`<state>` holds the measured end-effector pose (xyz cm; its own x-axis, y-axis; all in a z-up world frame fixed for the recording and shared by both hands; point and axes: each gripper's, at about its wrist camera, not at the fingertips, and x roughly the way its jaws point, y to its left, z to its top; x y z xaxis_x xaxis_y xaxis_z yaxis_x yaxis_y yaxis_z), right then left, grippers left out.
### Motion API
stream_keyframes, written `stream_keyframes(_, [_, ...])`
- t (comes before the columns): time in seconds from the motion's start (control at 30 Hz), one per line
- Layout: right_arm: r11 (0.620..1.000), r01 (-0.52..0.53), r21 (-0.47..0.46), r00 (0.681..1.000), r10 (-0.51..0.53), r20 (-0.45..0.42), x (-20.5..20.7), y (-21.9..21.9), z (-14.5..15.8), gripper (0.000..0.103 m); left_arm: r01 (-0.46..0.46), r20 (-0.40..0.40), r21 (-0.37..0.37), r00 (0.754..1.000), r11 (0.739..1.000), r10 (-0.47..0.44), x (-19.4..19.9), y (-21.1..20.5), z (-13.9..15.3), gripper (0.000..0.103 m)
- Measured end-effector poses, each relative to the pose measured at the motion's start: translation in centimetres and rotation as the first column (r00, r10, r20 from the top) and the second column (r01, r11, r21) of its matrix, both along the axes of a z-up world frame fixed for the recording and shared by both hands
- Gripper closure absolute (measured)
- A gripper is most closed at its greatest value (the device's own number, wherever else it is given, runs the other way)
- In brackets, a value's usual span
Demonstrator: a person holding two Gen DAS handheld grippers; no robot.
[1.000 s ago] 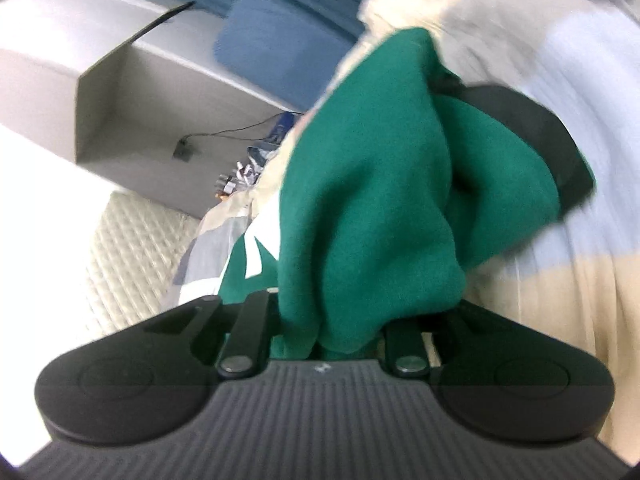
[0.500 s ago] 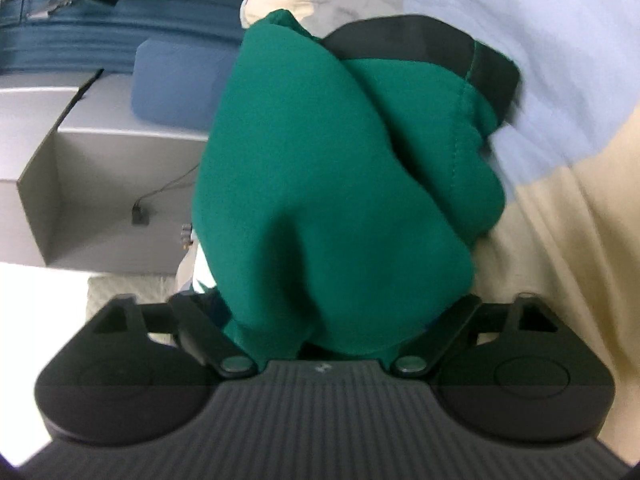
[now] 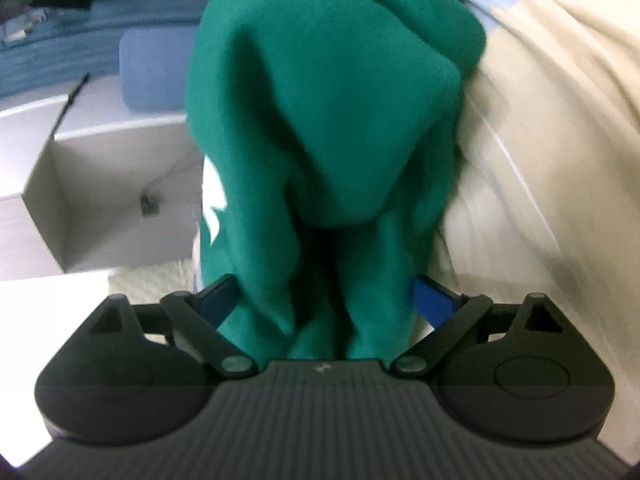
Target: Fold large clothes
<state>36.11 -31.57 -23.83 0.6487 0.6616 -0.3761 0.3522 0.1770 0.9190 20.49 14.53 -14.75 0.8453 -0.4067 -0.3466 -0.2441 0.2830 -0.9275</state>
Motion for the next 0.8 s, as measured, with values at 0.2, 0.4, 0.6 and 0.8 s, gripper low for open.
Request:
stream_keyframes(0.2, [0.988,0.147,-0.048,0.989,-0.147,0.015,1.3,0.6,-0.9,0.004,-0.010,-0.003,0.001,1.000,1.000,0.010,-0.4,-0.4,-0.2,0.065])
stream_keyframes(0.4, [0.967,0.240,-0.085,0.970,-0.234,0.071,3.8,0.8,-0.6,0.003,-0.015,-0.006,-0.012,1.000,1.000,0.015,-0.5,-0.7,-0.5,0.065])
stream_keyframes(0.6, [0.981,0.164,-0.100,0.981,-0.153,0.116,7.9,1.5,-1.4,0.000,-0.016,0.007,0.001,1.000,1.000,0.016,-0.3,-0.8,-0.6,0.065])
stream_keyframes(0.8, [0.993,0.028,-0.114,0.958,0.006,0.287,9.8,0.5,-0.4,0.042,-0.006,0.027,0.051,1.000,0.999,0.004,0.3,-1.3,0.0,0.065])
